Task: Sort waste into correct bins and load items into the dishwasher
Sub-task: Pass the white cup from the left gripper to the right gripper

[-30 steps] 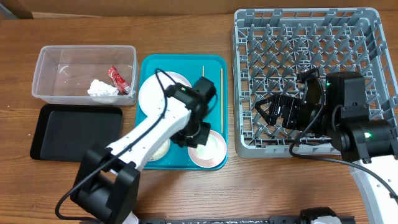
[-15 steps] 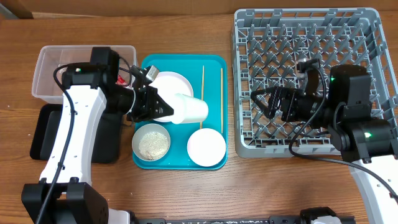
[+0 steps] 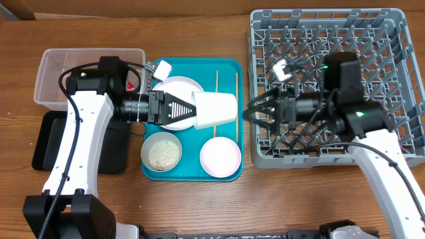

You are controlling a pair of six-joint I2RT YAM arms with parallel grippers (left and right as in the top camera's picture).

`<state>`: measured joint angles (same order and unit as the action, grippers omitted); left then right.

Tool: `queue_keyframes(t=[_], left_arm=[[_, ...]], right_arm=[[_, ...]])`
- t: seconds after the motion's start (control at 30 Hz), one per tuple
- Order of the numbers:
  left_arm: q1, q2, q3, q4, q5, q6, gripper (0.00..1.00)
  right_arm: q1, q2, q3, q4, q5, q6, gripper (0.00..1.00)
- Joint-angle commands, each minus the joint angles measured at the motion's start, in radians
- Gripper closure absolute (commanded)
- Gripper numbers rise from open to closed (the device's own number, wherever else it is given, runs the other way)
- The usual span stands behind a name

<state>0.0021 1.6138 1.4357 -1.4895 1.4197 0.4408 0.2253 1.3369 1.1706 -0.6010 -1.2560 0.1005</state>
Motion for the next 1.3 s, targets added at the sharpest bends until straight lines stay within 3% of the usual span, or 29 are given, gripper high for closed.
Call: queue_keyframes(t=[0.0, 0.1, 0.3, 0.37, 0.43, 0.53, 0.73, 0.83, 0.93, 1.13, 1.23, 1.27], left_arm=[[0.003, -0.006, 0.009, 0.001, 0.074, 0.042, 0.96], [0.003, -0.006, 0.009, 0.000, 0.074, 0.042, 0.96], [0.003, -0.006, 0.009, 0.002, 0.074, 0.043, 0.96], [0.003, -0.006, 0.009, 0.002, 0.074, 0.043, 0.96], [0.003, -0.006, 0.009, -0.001, 0.074, 0.042, 0.96], [0.003, -0.006, 0.009, -0.007, 0.069, 0.042, 0.96], [0.003, -0.006, 0.009, -0.010, 0.066, 0.042, 0.96], [0.002, -0.006, 0.009, -0.025, 0.046, 0.043, 0.96], [-0.004, -0.006, 0.009, -0.029, 0.040, 0.043, 0.96], [-0.011, -0.006, 0.009, -0.024, 0.040, 0.043, 0.96], [-0.010, -0.006, 0.009, -0.024, 0.040, 0.043, 0.95], [-0.010, -0.006, 0.009, -0.024, 0.040, 0.043, 0.89]], right_arm=[[0.057, -0.003, 0.020, 0.075, -0.069, 0.029, 0.06], [0.085, -0.003, 0.020, 0.170, -0.035, 0.121, 0.04], [0.146, -0.003, 0.020, 0.246, -0.014, 0.188, 0.29], [0.166, -0.003, 0.020, 0.248, 0.024, 0.189, 0.30], [0.173, -0.003, 0.020, 0.254, 0.062, 0.189, 0.13], [0.173, -0.003, 0.020, 0.267, 0.070, 0.189, 0.11], [0.173, -0.003, 0.020, 0.283, 0.069, 0.189, 0.29], [0.171, -0.003, 0.020, 0.314, 0.069, 0.189, 0.21], [0.171, -0.003, 0.020, 0.328, 0.069, 0.189, 0.21], [0.172, -0.003, 0.020, 0.332, 0.069, 0.189, 0.34], [0.170, -0.003, 0.020, 0.332, 0.069, 0.189, 0.36], [0.164, -0.003, 0.020, 0.332, 0.069, 0.189, 0.36]])
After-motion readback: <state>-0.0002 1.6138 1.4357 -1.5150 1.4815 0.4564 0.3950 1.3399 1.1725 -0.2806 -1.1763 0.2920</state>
